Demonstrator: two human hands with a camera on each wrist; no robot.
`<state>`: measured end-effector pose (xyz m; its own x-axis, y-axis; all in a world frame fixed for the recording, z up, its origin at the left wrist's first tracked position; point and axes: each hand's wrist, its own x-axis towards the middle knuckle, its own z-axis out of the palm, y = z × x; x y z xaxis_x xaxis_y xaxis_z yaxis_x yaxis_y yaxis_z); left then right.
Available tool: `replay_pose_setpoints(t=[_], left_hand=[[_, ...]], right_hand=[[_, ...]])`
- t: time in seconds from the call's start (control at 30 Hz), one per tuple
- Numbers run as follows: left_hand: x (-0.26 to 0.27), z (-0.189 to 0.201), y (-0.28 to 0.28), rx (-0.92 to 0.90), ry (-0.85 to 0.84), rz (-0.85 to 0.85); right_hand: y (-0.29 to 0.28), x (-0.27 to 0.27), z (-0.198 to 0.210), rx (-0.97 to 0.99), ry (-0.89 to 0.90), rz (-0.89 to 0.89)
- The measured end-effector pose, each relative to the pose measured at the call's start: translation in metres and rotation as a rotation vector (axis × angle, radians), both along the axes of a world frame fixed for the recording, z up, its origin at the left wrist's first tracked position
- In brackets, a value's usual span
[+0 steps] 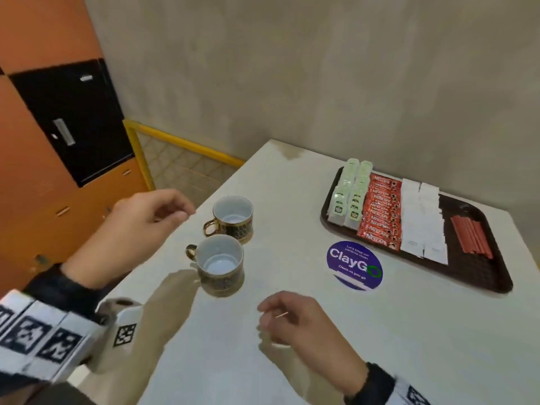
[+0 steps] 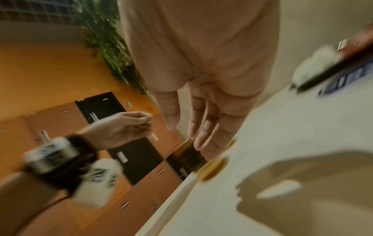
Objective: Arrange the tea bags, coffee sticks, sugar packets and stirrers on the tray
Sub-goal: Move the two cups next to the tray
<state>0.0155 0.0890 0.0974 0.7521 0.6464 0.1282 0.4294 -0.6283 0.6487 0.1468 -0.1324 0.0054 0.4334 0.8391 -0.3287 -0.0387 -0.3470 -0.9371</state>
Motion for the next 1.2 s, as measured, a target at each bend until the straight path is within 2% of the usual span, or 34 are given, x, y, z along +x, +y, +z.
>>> replay_pose_setpoints(t=[0.07,0.17,0.3,0.4,0.47,0.67,0.73,0.9,0.97,1.2], left_hand=[[-0.008,-0.021,0.04,-0.024,0.162,0.048],[0.0,-0.055,0.084,-0.129,0.4,-0.027],[0.028,-0.077,0.103,-0.443,0.349,-0.17],[0.049,-0.086,0.107,-0.505,0.359,-0.24],[0.059,-0.091,0.11,-0.531,0.353,-0.253],[0.068,-0.105,0.112,-0.738,0.418,-0.332],[0.067,-0.106,0.113,-0.764,0.393,-0.338],[0.071,-0.106,0.119,-0.756,0.398,-0.396],[0.072,-0.108,0.122,-0.757,0.374,-0.372],[0.081,-0.12,0.131,-0.716,0.287,-0.29]], right_hand=[[0.022,-0.04,-0.01,-0.02,0.191,0.077],[0.066,-0.081,-0.022,0.009,0.38,0.076],[0.118,-0.108,-0.044,0.077,0.428,-0.024],[0.148,-0.116,-0.058,0.137,0.303,-0.226],[0.164,-0.117,-0.064,0.16,0.26,-0.301],[0.183,-0.111,-0.061,0.161,0.341,-0.421],[0.183,-0.106,-0.058,0.134,0.379,-0.432],[0.183,-0.086,-0.039,0.283,0.724,-0.54],[0.183,-0.078,-0.035,0.3,0.792,-0.58],[0.164,-0.046,-0.042,0.182,0.676,-0.672]])
